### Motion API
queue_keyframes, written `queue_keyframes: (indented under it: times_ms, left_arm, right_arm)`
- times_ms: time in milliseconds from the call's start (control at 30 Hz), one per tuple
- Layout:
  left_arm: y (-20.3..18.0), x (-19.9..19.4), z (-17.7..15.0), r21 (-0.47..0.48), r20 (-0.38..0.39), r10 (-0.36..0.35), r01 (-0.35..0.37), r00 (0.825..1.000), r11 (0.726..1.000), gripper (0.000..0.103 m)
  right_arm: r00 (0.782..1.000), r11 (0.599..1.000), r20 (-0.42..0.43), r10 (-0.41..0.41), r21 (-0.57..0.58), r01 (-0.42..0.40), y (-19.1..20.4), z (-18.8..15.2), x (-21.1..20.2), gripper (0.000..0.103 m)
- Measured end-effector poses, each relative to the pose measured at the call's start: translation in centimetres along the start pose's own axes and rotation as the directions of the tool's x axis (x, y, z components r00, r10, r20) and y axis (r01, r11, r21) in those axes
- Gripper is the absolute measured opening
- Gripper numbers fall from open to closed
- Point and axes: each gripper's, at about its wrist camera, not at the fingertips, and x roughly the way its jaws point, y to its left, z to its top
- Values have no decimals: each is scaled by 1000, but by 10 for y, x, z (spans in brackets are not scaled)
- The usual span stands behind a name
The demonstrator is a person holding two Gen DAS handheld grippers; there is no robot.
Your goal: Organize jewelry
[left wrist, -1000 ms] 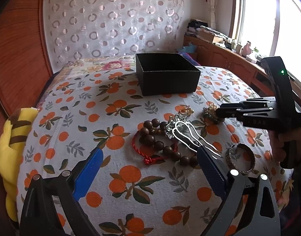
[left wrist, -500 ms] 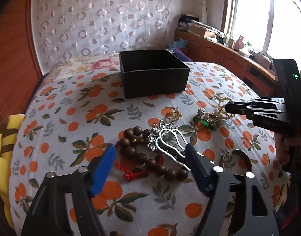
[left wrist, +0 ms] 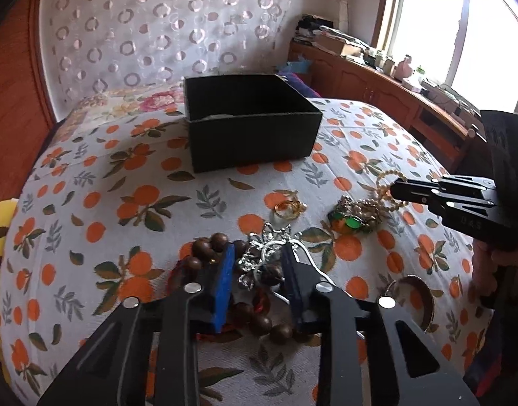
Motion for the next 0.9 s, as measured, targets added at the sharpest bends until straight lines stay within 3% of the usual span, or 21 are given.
queue_keyframes:
  times_ms: [167, 300, 533, 900]
  left_arm:
    - [2, -6, 1, -17, 22, -45, 45, 999, 999, 16]
    - [0, -24, 4, -26, 84, -65, 67, 994, 997, 7]
    - [-14, -49, 8, 10, 151, -37, 36, 988, 999, 7]
    - [-19, -76, 26, 34, 247, 23, -33, 969, 999, 7]
  right_arm:
    - [1000, 1000, 1, 0, 2, 0, 0, 0, 0, 11]
    - [1000, 1000, 10, 1, -12, -1, 3, 0, -2, 11]
    - [999, 1000, 32, 16, -24, -15, 10, 6, -10, 11]
    - [990, 995, 134, 35, -97, -22, 30, 46, -56, 11]
